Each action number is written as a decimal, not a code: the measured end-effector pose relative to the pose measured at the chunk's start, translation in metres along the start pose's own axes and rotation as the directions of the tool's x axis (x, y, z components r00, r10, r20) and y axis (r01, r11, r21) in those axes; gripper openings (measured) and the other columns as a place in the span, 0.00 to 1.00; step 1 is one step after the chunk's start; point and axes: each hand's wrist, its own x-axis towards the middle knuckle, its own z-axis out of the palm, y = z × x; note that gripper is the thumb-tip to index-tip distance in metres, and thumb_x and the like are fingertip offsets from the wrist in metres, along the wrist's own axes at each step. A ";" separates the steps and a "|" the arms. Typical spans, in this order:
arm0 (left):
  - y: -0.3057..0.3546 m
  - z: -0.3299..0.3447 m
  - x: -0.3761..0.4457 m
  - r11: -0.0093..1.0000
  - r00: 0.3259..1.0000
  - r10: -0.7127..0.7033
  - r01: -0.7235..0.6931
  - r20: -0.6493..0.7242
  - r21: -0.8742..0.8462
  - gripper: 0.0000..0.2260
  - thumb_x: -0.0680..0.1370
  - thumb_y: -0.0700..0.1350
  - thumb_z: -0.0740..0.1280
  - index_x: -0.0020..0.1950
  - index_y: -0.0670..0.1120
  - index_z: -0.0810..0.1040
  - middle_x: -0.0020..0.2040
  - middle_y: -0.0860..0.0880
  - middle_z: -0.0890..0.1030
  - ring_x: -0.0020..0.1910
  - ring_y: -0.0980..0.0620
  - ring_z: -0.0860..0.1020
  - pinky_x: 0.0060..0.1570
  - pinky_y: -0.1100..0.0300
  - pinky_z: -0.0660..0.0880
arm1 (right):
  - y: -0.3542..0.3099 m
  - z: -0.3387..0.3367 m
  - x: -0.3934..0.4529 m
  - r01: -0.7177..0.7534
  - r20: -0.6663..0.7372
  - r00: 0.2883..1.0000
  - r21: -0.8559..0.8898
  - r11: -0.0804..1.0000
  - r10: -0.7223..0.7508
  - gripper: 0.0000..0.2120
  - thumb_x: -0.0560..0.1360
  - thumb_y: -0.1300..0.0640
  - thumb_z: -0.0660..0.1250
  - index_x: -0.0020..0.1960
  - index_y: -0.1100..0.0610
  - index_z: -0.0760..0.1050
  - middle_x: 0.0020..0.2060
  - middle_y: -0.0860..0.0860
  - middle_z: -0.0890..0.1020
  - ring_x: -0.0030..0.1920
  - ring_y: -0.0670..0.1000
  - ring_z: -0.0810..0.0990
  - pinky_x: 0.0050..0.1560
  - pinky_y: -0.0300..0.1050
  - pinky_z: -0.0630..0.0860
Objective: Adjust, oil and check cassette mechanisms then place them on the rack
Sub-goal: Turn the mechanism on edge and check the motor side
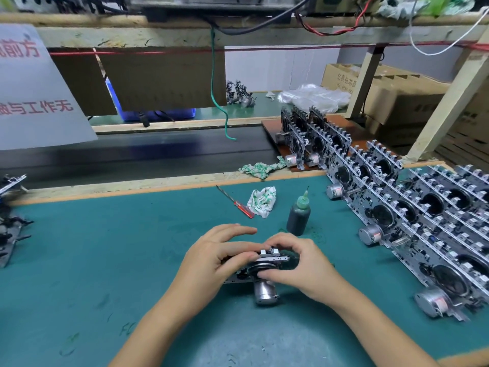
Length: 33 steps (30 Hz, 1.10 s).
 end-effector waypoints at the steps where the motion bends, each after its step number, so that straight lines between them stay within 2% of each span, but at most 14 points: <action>1: 0.000 0.000 0.001 1.000 1.000 0.001 -0.001 0.002 -0.003 0.13 0.75 0.56 0.61 0.55 0.73 0.72 0.61 0.73 0.70 0.64 0.68 0.66 0.61 0.73 0.60 | 0.000 -0.001 0.001 0.000 0.005 1.000 -0.007 1.000 0.000 0.13 0.62 0.54 0.78 0.43 0.45 0.79 0.42 0.46 0.80 0.46 0.46 0.79 0.52 0.41 0.72; 6: -0.003 0.000 0.002 1.000 1.000 0.022 -0.022 0.005 -0.014 0.10 0.74 0.60 0.61 0.54 0.71 0.73 0.58 0.72 0.73 0.62 0.68 0.69 0.60 0.72 0.63 | -0.006 -0.002 -0.002 0.020 0.034 0.999 -0.043 0.999 -0.019 0.14 0.65 0.57 0.78 0.48 0.49 0.80 0.44 0.45 0.80 0.49 0.46 0.78 0.56 0.44 0.72; 9: -0.004 0.001 0.002 0.999 1.000 0.028 -0.028 -0.005 -0.027 0.12 0.73 0.63 0.57 0.54 0.73 0.74 0.59 0.71 0.74 0.62 0.67 0.70 0.60 0.72 0.63 | -0.006 -0.010 -0.004 0.028 0.058 0.998 -0.284 0.958 -0.012 0.20 0.65 0.44 0.75 0.56 0.40 0.75 0.48 0.37 0.79 0.54 0.39 0.74 0.59 0.40 0.69; 11: -0.003 0.001 0.002 0.999 1.000 0.026 -0.026 0.000 -0.026 0.11 0.73 0.62 0.58 0.54 0.74 0.73 0.59 0.72 0.73 0.63 0.66 0.69 0.61 0.72 0.63 | -0.004 -0.014 -0.010 0.054 -0.027 0.996 -0.552 0.832 -0.083 0.26 0.66 0.35 0.68 0.61 0.42 0.75 0.50 0.35 0.78 0.55 0.38 0.73 0.58 0.38 0.69; 12: -0.003 0.001 0.003 0.999 1.000 0.025 -0.025 -0.001 -0.027 0.11 0.74 0.61 0.60 0.54 0.74 0.73 0.59 0.72 0.73 0.63 0.66 0.69 0.61 0.72 0.63 | -0.003 -0.013 -0.014 0.085 -0.058 0.985 -0.665 0.742 -0.165 0.26 0.67 0.33 0.64 0.59 0.47 0.78 0.49 0.38 0.80 0.53 0.41 0.75 0.55 0.38 0.70; 14: -0.004 0.001 0.003 0.999 0.999 0.031 -0.032 -0.014 -0.025 0.12 0.75 0.57 0.62 0.53 0.74 0.74 0.59 0.72 0.73 0.63 0.65 0.70 0.61 0.71 0.64 | 0.002 -0.008 -0.022 0.165 -0.022 0.956 -0.780 0.603 -0.291 0.25 0.69 0.34 0.60 0.48 0.53 0.83 0.44 0.42 0.82 0.46 0.46 0.79 0.48 0.39 0.72; 15: -0.003 0.001 0.002 0.999 0.999 0.033 -0.034 -0.014 -0.022 0.11 0.75 0.57 0.62 0.53 0.74 0.75 0.59 0.72 0.74 0.63 0.65 0.70 0.60 0.71 0.64 | 0.005 -0.006 -0.025 0.183 -0.004 0.952 -0.793 0.580 -0.306 0.24 0.70 0.35 0.60 0.46 0.53 0.83 0.43 0.43 0.83 0.43 0.47 0.79 0.47 0.39 0.72; 18: -0.002 0.001 0.002 0.999 0.999 0.040 -0.041 -0.010 -0.022 0.11 0.73 0.62 0.59 0.52 0.75 0.75 0.58 0.72 0.74 0.62 0.65 0.71 0.60 0.69 0.65 | 0.009 -0.010 -0.030 0.172 0.013 0.963 -0.800 0.575 -0.270 0.23 0.72 0.35 0.58 0.48 0.51 0.83 0.44 0.41 0.82 0.43 0.46 0.79 0.45 0.39 0.73; 22: 0.000 -0.001 0.002 0.999 0.999 0.033 -0.034 -0.011 -0.038 0.09 0.75 0.60 0.63 0.52 0.75 0.75 0.58 0.72 0.73 0.61 0.64 0.72 0.59 0.66 0.67 | -0.001 -0.014 -0.029 0.155 0.072 0.983 -0.820 0.551 -0.170 0.27 0.72 0.33 0.55 0.50 0.51 0.82 0.45 0.41 0.81 0.47 0.47 0.77 0.50 0.42 0.74; 24: 0.001 -0.003 0.001 0.998 0.999 0.033 -0.032 0.006 -0.061 0.09 0.75 0.60 0.66 0.53 0.73 0.76 0.58 0.71 0.74 0.60 0.64 0.73 0.58 0.66 0.68 | -0.007 -0.019 -0.023 0.143 0.057 0.985 -0.789 0.598 -0.161 0.29 0.71 0.31 0.52 0.53 0.51 0.80 0.47 0.42 0.80 0.50 0.46 0.75 0.53 0.40 0.68; 27: -0.001 -0.013 -0.004 0.999 0.996 0.050 -0.051 -0.079 -0.003 0.10 0.71 0.58 0.69 0.51 0.67 0.80 0.56 0.68 0.76 0.57 0.65 0.74 0.56 0.70 0.68 | -0.026 -0.023 -0.014 0.186 -0.003 0.963 -0.713 0.676 -0.268 0.24 0.72 0.33 0.56 0.51 0.51 0.77 0.40 0.42 0.74 0.44 0.44 0.72 0.43 0.38 0.67; 28: -0.002 -0.017 -0.006 0.997 0.991 0.062 -0.057 -0.120 0.049 0.08 0.70 0.58 0.69 0.49 0.65 0.80 0.55 0.66 0.77 0.54 0.65 0.75 0.53 0.71 0.68 | -0.033 -0.022 -0.010 0.237 0.032 0.950 -0.722 0.650 -0.311 0.22 0.72 0.34 0.56 0.49 0.52 0.75 0.38 0.42 0.71 0.41 0.45 0.72 0.39 0.40 0.67; 30: -0.002 -0.023 -0.010 0.986 0.979 0.099 -0.073 -0.177 0.151 0.08 0.69 0.60 0.68 0.43 0.60 0.82 0.49 0.62 0.77 0.47 0.62 0.74 0.46 0.69 0.68 | -0.044 -0.018 -0.001 0.362 0.176 0.913 -0.765 0.533 -0.368 0.19 0.74 0.38 0.58 0.44 0.54 0.72 0.34 0.45 0.72 0.35 0.49 0.73 0.32 0.43 0.65; 33: 0.001 -0.027 -0.011 0.951 0.965 0.182 -0.125 -0.186 0.283 0.13 0.72 0.59 0.63 0.39 0.53 0.83 0.39 0.60 0.75 0.38 0.61 0.71 0.37 0.70 0.66 | -0.050 -0.014 0.016 0.457 0.359 0.887 -0.777 0.434 -0.291 0.16 0.77 0.41 0.60 0.41 0.53 0.66 0.33 0.51 0.78 0.34 0.57 0.76 0.30 0.45 0.60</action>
